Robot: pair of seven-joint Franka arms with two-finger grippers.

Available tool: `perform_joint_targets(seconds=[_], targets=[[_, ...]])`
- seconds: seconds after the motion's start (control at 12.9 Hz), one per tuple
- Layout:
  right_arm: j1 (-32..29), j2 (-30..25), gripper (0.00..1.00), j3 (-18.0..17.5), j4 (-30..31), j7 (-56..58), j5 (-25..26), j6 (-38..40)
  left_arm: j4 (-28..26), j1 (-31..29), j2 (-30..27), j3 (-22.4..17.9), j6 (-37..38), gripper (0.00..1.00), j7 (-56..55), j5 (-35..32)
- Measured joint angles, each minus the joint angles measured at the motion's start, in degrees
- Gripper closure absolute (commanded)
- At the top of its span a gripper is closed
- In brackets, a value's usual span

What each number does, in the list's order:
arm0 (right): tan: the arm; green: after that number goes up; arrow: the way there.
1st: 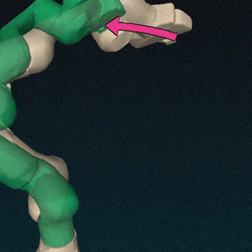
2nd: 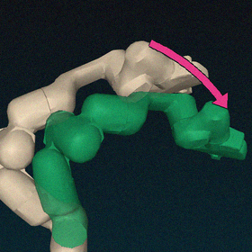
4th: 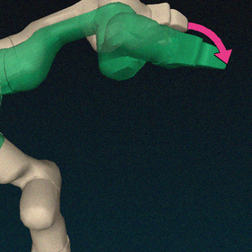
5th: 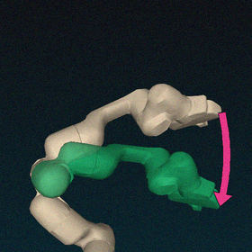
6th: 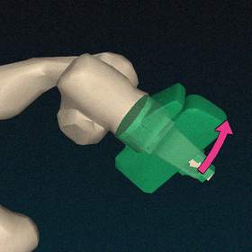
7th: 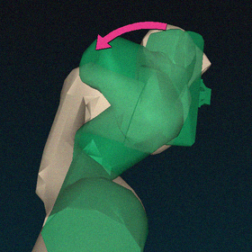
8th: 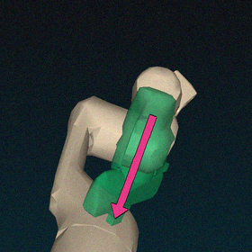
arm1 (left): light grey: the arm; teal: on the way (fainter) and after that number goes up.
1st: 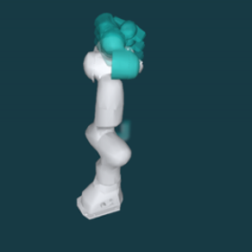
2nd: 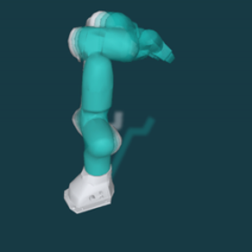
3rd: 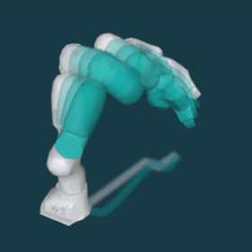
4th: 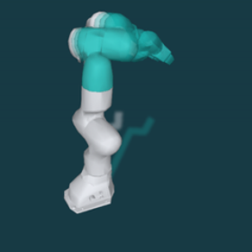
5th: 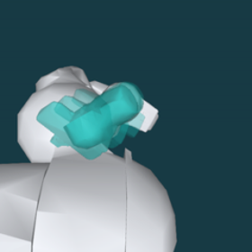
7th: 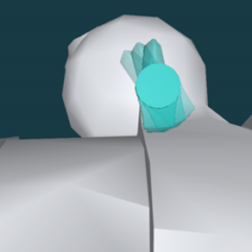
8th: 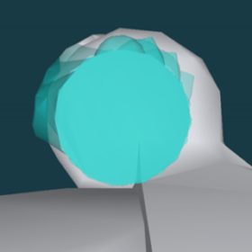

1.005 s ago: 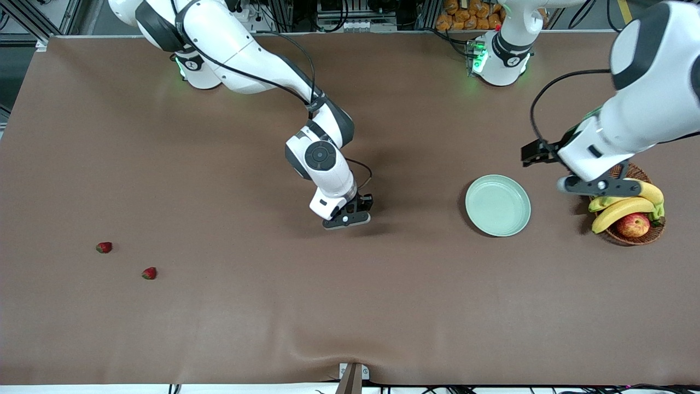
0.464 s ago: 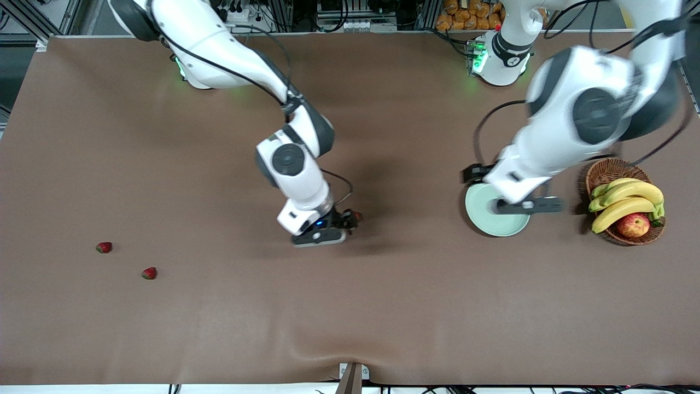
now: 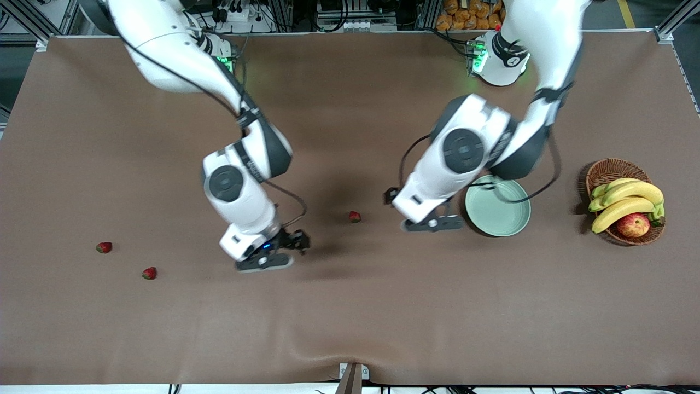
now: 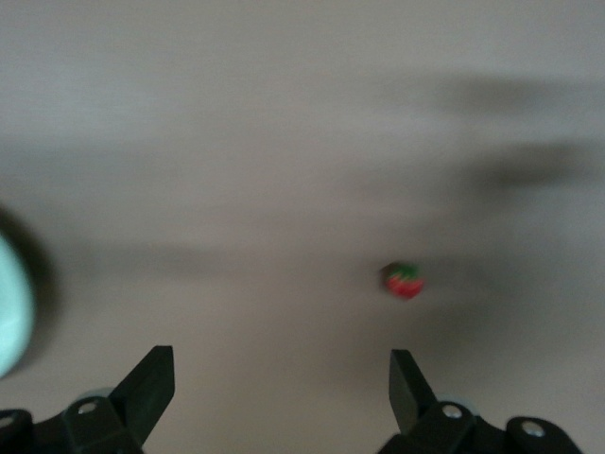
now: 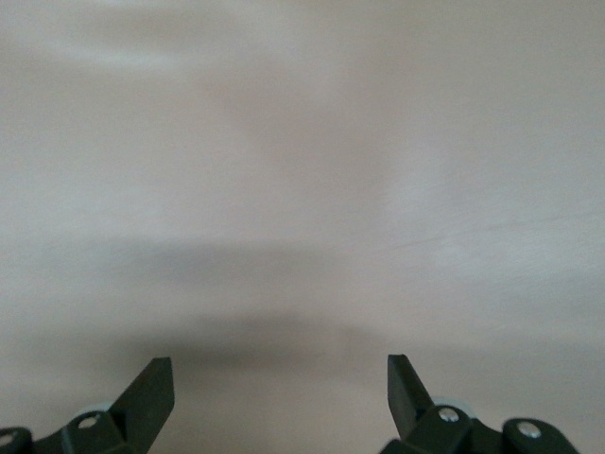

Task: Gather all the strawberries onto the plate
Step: 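Grasp the strawberry with the left gripper while the right gripper reaches strawberries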

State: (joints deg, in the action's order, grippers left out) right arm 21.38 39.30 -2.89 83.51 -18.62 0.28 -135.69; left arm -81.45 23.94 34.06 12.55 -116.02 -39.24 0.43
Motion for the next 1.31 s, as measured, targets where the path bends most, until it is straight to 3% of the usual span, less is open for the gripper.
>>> perform_joint_targets(seconds=[0.39, 0.62, 0.85, 1.16, 1.24, 1.31], targets=[[-4.1, -0.6, 0.0, 1.7, 0.0, 3.1, 1.0, 1.0, 1.9, 5.8, 8.3, -0.5, -10.9, 0.0, -5.8, -3.7], [-4.2, -2.8, 0.0, 3.7, 0.0, 3.1, 6.0, 6.5, 2.1, 10.3, 11.4, -4.2, -15.4, 0.0, -6.9, -3.8], [-4.6, -4.9, 0.0, 5.0, 0.2, 3.1, 7.2, 10.5, 2.2, 15.3, 13.9, -8.3, -18.1, 0.0, -10.3, -3.8], [-6.9, -6.7, 0.0, 5.2, 2.2, 4.2, 7.6, 11.2, 2.3, 16.8, 15.7, -8.9, -18.5, 0.13, -10.6, -3.8], [-7.9, -7.1, 0.0, 5.3, 3.1, 5.4, 7.6, 11.2, 2.3, 16.9, 16.1, -9.0, -18.5, 0.22, -10.6, -3.8], [-9.3, -7.6, 0.0, 5.4, 4.0, 6.6, 7.6, 11.2, 2.4, 17.0, 16.5, -9.1, -18.6, 0.24, -10.6, -3.9]])
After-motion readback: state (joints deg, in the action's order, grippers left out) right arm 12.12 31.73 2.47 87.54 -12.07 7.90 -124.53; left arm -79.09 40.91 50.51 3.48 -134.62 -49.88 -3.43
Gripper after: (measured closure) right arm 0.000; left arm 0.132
